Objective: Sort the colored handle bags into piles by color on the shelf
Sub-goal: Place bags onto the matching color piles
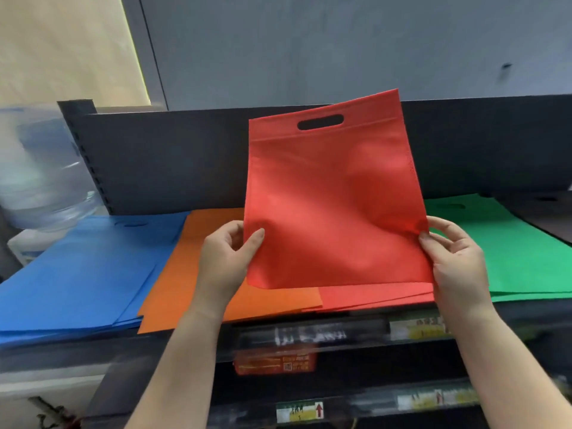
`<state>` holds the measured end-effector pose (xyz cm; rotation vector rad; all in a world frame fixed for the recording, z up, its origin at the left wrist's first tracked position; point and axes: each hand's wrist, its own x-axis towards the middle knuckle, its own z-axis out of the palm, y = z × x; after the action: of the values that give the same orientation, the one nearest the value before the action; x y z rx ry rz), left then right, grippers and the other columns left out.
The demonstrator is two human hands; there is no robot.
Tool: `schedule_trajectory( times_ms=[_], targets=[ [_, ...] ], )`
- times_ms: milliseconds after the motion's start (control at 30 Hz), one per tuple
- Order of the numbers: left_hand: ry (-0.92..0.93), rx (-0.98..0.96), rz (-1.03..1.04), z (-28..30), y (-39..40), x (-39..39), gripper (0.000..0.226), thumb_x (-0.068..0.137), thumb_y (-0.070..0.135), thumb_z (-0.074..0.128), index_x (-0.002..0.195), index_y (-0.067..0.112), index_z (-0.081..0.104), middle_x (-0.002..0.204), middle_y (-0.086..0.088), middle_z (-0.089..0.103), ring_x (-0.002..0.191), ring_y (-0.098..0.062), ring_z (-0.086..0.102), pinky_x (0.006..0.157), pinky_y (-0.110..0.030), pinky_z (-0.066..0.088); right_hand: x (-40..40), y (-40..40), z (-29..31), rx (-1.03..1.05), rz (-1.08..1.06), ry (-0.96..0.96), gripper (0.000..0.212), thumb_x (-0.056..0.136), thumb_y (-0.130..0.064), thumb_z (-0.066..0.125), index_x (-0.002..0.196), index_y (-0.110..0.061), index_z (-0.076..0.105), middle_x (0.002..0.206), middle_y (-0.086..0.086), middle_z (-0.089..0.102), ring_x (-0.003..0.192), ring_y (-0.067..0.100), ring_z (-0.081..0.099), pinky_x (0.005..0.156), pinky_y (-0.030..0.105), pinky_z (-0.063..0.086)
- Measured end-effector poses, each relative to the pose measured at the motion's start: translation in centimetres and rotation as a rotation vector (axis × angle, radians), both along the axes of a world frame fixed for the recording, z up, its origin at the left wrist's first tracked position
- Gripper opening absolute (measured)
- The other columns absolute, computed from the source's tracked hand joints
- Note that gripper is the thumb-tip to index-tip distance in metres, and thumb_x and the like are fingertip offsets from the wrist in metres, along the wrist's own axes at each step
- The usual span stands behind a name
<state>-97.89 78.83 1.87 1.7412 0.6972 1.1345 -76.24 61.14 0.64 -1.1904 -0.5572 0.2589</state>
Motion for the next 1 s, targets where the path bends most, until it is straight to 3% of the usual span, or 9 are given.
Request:
schedule_trajectory(
  times_ms=[100,133,267,333,467,667,1000],
  targets=[
    [0.139,0.079,0.052,-1.1,-0.1,2.4,0.003,0.085,0.016,0.069,0.087,0.014,0.068,0.080,-0.001,0.071,0.076,-0.019,0.066,0.069,-0.031,0.054,1.8,-1.2,0.0,-0.183,-0.180,-0.230,0.016,0.092,-0.007,0.059,0.095,-0.021,0.067,0.080,0.005,0.071,0.071,0.019,0.064,0.068,0.037,0.055],
    [0.195,0.109,0.084,-1.5,-0.2,3.1,0.012,0.084,0.017,0.070,0.092,0.009,0.069,0.080,-0.005,0.069,0.075,-0.022,0.063,0.070,-0.034,0.051,2.4,-1.3,-0.1,-0.254,-0.239,-0.327,0.015,0.091,-0.007,0.060,0.096,-0.020,0.066,0.081,0.006,0.070,0.072,0.022,0.063,0.070,0.040,0.053],
    [0.374,0.209,0.163,-3.1,-0.6,5.8,0.027,0.082,0.020,0.072,0.105,0.006,0.067,0.068,0.009,0.052,0.068,-0.015,0.051,0.063,-0.026,0.036,4.9,-1.8,-0.9,-0.523,-0.394,-0.633,0.017,0.087,-0.003,0.063,0.101,-0.011,0.069,0.082,0.011,0.069,0.071,0.023,0.059,0.063,0.023,0.036],
    [0.508,0.223,0.152,-3.7,-0.9,6.7,0.033,0.083,0.024,0.072,0.111,0.006,0.065,0.069,0.007,0.053,0.074,-0.019,0.054,0.066,-0.029,0.037,6.1,-1.9,-1.5,-0.655,-0.411,-0.714,0.021,0.087,-0.002,0.062,0.107,-0.004,0.068,0.088,0.016,0.070,0.080,0.030,0.062,0.066,0.022,0.033],
    [0.753,0.348,0.216,-3.9,-1.9,7.8,0.049,0.085,0.035,0.066,0.127,0.011,0.054,0.104,-0.007,0.059,0.104,-0.026,0.054,0.088,-0.035,0.042,7.9,-1.9,-2.2,-0.940,-0.344,-0.774,0.032,0.092,-0.011,0.056,0.124,-0.005,0.058,0.114,0.015,0.065,0.106,0.034,0.058,0.084,0.036,0.043],
    [0.759,0.618,0.208,-1.2,-5.5,12.1,0.045,0.091,0.042,0.054,0.128,0.016,0.053,0.124,-0.002,0.055,0.114,-0.023,0.049,0.091,-0.035,0.039,10.7,-4.7,0.1,-1.037,-0.331,-0.944,0.039,0.094,-0.026,0.054,0.131,-0.014,0.053,0.122,0.005,0.059,0.113,0.027,0.052,0.084,0.036,0.044],
    [0.770,0.971,0.040,3.4,-18.6,28.7,0.048,0.091,0.048,0.048,0.129,0.019,0.048,0.128,0.001,0.052,0.115,-0.022,0.048,0.088,-0.034,0.036,19.9,-20.1,4.8,-1.227,-0.506,-1.169,0.045,0.094,-0.037,0.049,0.135,-0.018,0.048,0.129,0.001,0.055,0.118,0.023,0.049,0.088,0.034,0.040]
  ],
)
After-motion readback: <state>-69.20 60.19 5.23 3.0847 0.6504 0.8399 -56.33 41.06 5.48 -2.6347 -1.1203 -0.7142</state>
